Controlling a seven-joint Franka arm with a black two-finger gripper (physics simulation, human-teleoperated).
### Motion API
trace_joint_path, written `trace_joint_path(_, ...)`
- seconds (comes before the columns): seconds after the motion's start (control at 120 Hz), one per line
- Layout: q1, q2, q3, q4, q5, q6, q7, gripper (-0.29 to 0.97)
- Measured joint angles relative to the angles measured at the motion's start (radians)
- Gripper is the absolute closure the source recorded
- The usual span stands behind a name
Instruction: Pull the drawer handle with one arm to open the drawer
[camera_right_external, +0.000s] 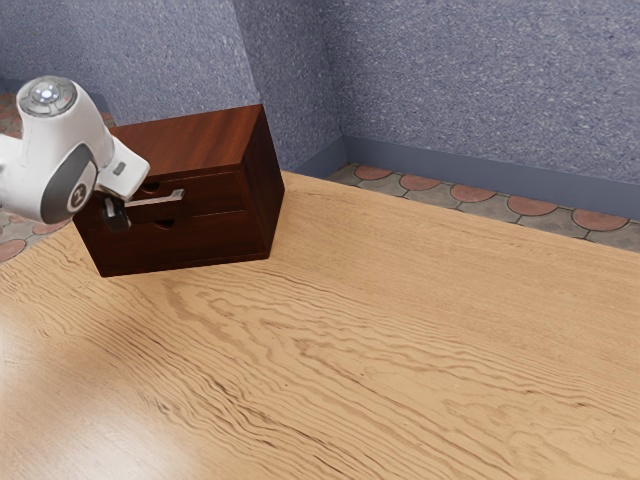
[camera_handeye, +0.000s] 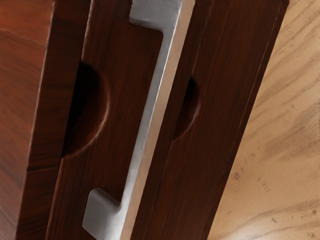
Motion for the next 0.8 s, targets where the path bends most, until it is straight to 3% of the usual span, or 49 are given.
trace_joint_path(0.333, -0.001, 0.051, -0.025, 0.032, -0.02, 0.023, -0.007, 0.24)
trace_joint_path(0.558, 0.007, 0.121, -0.054, 0.092, -0.109, 0.016, -0.006, 0.28)
trace_joint_path(0.667, 0.094, 0.158, -0.155, 0.126, -0.123, 0.009, 0.001, 0.26)
trace_joint_path(0.742, 0.117, 0.167, -0.19, 0.137, -0.134, 0.003, 0.013, 0.09)
trace_joint_path(0.8, 0.125, 0.162, -0.205, 0.133, -0.128, -0.002, 0.02, 0.13)
